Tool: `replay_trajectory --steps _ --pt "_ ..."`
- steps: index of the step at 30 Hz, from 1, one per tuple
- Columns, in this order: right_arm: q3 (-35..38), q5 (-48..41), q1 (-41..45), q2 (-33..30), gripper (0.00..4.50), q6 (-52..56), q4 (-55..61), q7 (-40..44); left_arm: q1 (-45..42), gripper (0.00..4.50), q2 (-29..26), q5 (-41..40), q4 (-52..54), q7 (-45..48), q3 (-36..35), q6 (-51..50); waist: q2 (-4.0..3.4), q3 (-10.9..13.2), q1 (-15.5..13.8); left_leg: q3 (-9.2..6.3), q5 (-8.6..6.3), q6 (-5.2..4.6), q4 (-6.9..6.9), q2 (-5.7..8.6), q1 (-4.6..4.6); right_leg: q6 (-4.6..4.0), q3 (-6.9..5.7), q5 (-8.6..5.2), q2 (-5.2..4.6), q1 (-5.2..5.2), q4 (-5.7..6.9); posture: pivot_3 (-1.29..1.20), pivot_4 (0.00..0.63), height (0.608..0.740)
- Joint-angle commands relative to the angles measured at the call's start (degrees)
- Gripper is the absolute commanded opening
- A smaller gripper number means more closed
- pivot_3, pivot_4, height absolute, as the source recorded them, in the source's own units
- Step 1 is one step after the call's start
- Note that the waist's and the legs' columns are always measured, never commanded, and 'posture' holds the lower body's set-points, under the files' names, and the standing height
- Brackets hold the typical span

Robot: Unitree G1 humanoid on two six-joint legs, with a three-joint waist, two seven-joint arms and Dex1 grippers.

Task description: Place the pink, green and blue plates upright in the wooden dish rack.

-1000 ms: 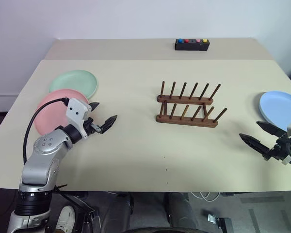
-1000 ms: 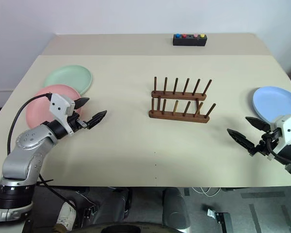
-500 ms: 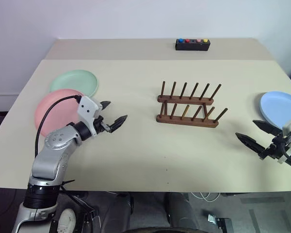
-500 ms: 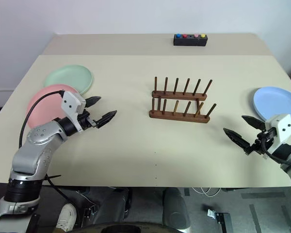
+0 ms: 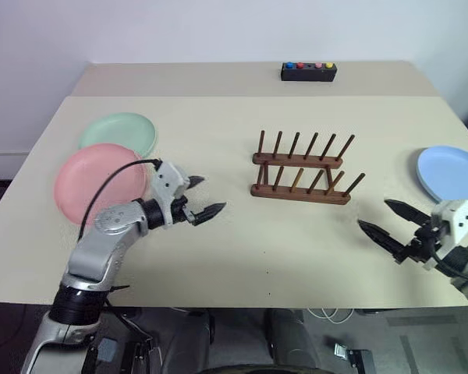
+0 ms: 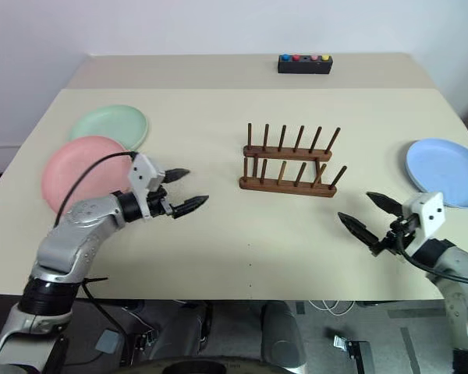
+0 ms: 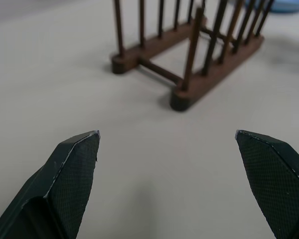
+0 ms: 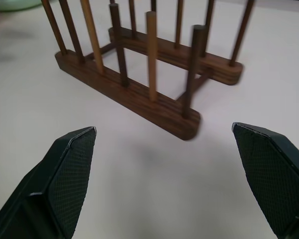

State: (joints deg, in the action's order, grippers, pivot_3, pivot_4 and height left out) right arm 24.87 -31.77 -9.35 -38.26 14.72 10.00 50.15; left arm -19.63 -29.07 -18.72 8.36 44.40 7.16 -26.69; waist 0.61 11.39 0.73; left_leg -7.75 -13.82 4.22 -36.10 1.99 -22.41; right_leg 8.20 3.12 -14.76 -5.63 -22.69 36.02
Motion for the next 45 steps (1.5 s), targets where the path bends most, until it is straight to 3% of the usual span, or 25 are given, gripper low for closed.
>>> replay_trajectory --steps 1,9,14,17,24,25,34,38,43,44,45 --pt "0.4 -0.9 -0.2 1.1 4.45 0.0 5.4 -2.1 -4.8 4.5 1.9 2.8 -6.5 3.9 3.6 5.8 0.0 0.0 -0.2 0.0 0.0 0.0 0.01 0.0 0.0 0.01 0.0 0.0 0.0 0.0 -0.01 0.0 0.15 0.74" --pt "0.9 -1.6 -5.3 2.9 4.45 1.4 11.8 -5.0 -14.9 4.5 9.7 9.5 -29.4 10.6 9.8 19.0 0.03 0.0 0.1 -0.03 0.0 0.0 0.02 0.03 -0.02 0.13 0.0 0.06 0.0 -0.01 -0.03 0.0 0.15 0.74" --pt "1.2 -1.8 -9.4 3.4 4.45 1.9 15.7 -6.2 -19.2 4.5 12.9 14.0 -40.4 9.5 10.8 26.0 0.04 0.0 -0.2 -0.05 0.0 0.0 -0.02 0.03 -0.01 0.14 -0.01 0.06 0.0 0.02 0.0 0.0 0.15 0.74" --pt "1.5 -1.2 -11.1 3.7 4.5 1.8 17.0 -7.1 -20.6 3.68 14.8 14.8 -44.5 9.4 10.3 28.3 0.05 0.0 -0.2 -0.05 0.0 0.0 -0.06 0.04 0.01 0.15 -0.01 0.05 0.0 0.1 -0.03 0.0 0.15 0.74" --pt "1.6 -1.4 -13.6 4.9 4.5 1.2 18.5 -8.0 -21.8 0.18 16.9 14.7 -49.1 10.5 9.0 31.4 0.01 -0.1 -0.1 -0.08 0.0 0.0 -0.07 0.04 0.04 0.16 -0.02 0.05 0.0 0.13 -0.02 0.0 0.15 0.74" --pt "1.5 -1.5 -13.4 4.8 4.5 1.2 18.4 -8.1 -21.7 0.08 17.0 14.8 -49.1 10.6 8.9 31.5 -0.01 -0.1 -0.1 -0.08 0.0 0.0 -0.07 0.04 0.06 0.16 -0.02 0.05 0.0 0.14 -0.02 0.0 0.15 0.74" --pt "0.9 -1.0 -12.1 4.3 4.5 0.9 16.5 -7.1 -18.9 0.08 16.7 14.0 -44.7 11.6 7.3 30.3 -0.03 -0.1 0.0 -0.09 0.0 -0.01 -0.02 0.03 0.08 0.18 -0.03 0.04 0.0 0.14 -0.01 0.0 0.15 0.74" --pt "0.5 -0.4 -10.8 4.1 4.5 0.8 15.4 -6.5 -18.2 1.35 16.3 13.0 -42.9 13.6 6.9 26.9 -0.03 -0.1 0.0 -0.08 0.0 -0.01 -0.02 0.03 0.08 0.18 -0.03 0.04 0.0 0.13 -0.01 0.0 0.15 0.74" --pt "0.3 0.1 -10.3 4.3 4.5 0.4 14.8 -6.2 -19.2 4.07 16.9 15.6 -43.8 10.4 7.1 28.6 -0.04 -0.1 -0.1 -0.08 0.0 -0.01 -0.02 0.03 0.07 0.18 -0.03 0.04 0.0 0.13 -0.01 0.0 0.15 0.74" --pt "0.3 0.3 -10.3 4.4 4.5 0.2 14.8 -6.2 -19.7 4.46 17.4 16.2 -44.7 9.6 7.2 28.9 -0.04 -0.1 -0.1 -0.09 0.0 -0.01 -0.03 0.03 0.07 0.18 -0.03 0.04 0.0 0.14 -0.01 0.0 0.15 0.74" --pt "0.2 0.4 -10.3 4.5 4.5 0.1 14.8 -6.2 -20.2 4.46 17.9 16.5 -45.3 9.5 7.5 29.4 -0.04 -0.1 -0.1 -0.09 0.0 -0.01 -0.04 0.03 0.08 0.18 -0.03 0.04 0.0 0.14 0.0 0.0 0.15 0.74"
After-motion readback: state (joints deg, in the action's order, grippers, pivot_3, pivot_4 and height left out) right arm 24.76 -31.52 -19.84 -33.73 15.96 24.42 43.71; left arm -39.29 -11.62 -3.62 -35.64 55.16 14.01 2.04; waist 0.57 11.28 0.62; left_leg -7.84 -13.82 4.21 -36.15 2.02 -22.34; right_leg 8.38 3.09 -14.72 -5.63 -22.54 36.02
